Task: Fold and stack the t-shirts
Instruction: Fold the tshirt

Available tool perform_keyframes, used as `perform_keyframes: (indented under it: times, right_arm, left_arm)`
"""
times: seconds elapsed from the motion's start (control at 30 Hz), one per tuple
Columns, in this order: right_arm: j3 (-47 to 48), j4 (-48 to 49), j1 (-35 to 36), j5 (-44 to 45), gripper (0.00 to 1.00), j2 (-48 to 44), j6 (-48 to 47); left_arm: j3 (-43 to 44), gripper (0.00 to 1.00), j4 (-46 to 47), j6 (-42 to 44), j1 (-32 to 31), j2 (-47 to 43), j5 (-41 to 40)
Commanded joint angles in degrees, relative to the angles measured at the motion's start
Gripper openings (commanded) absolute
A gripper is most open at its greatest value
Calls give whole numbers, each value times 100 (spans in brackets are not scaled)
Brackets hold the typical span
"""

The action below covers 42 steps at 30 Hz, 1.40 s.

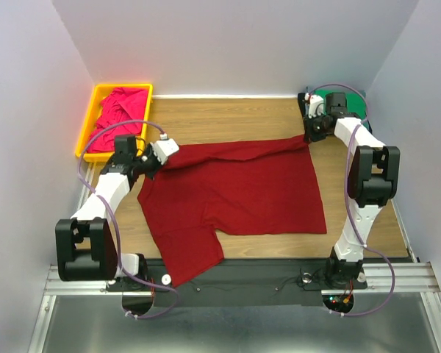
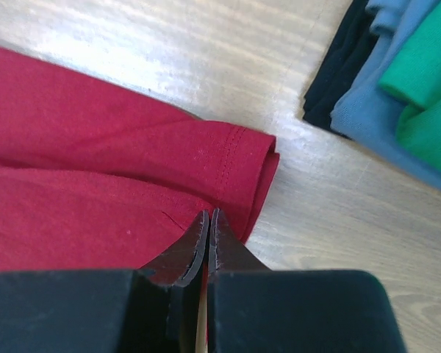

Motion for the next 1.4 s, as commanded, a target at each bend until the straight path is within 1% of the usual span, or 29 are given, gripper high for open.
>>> perform_keyframes:
  times: [0.0,0.3,0.43,0.47,0.53,0.57,0.6,0.67,0.7,0.77,0.8,0.9,0.93,0.97,1.0,1.07,1.1,1.13,1.27,1.37]
  right_arm:
    - [-145,157,-35,100,0,-168,-163]
    - [-444,148,-44,127,0,-361,-338]
    - [-664,148,-44,153,1,-405,-461]
    - [-725,148,-44,188,1,-396,-514]
    - [-787,113,-44,320,2,-370,-575]
    - [-831,96,-44,364,8,-387,-628]
    - [-918,61,-44,417,21,-475,-733]
    - [-1006,8,-44,505,38,-580,-891]
    - [-1042,-10,-44,522,49,-633,-918]
    - [-1033,-45,-44,540,55,-782,-936]
    - [-981,-71,-44,549,59,-800,-875]
    - [-656,-124,-44,435,59,-827,-708]
    - [-507,-150,-44,296,58,-810,-681]
    - [-419,-203,-44,233,53,-757,-629]
    - [-331,-203,-44,154,51,-705,-620]
    - [-32,-422,-18,-22,47,-564,-707]
    - [82,-510,8,-57,45,-415,-760]
    - [135,-702,70,-101,44,-344,-882]
    - [250,-950,176,-172,45,-124,-1172]
    - [294,-1091,211,-110,46,69,-1322]
  left_arm:
    - [-324,0,-123,316,-164,-507,-132]
    - [-500,0,-387,518,-208,-657,-177]
    - [-632,0,-711,974,-225,-631,-133]
    - [-667,4,-895,1332,-234,-622,-141]
    - [-737,17,-1150,1659,-252,-561,-272]
    - [-738,25,-1378,1869,-252,-526,-352]
    - [-660,33,-1528,1924,-252,-456,-439]
    - [-501,37,-1922,1942,-243,-359,-598]
    - [-405,39,-2090,1994,-234,-280,-581]
    - [-45,41,-2442,2021,-173,-262,-318]
    - [78,47,-2496,1925,-173,-227,-213]
    - [509,47,-2400,1504,-173,-60,104]
    - [780,47,-2382,1233,-173,184,270]
    - [913,47,-2391,1099,-181,491,333]
    - [1054,47,-2365,941,-181,494,377]
    - [1449,48,-2330,528,-181,976,474]
    - [1555,52,-2321,396,-181,1117,474]
    - [1800,52,-2321,212,-181,1405,526]
    - [2250,54,-2137,-324,-181,1935,640]
    - [2627,54,-2083,-571,-182,2348,763]
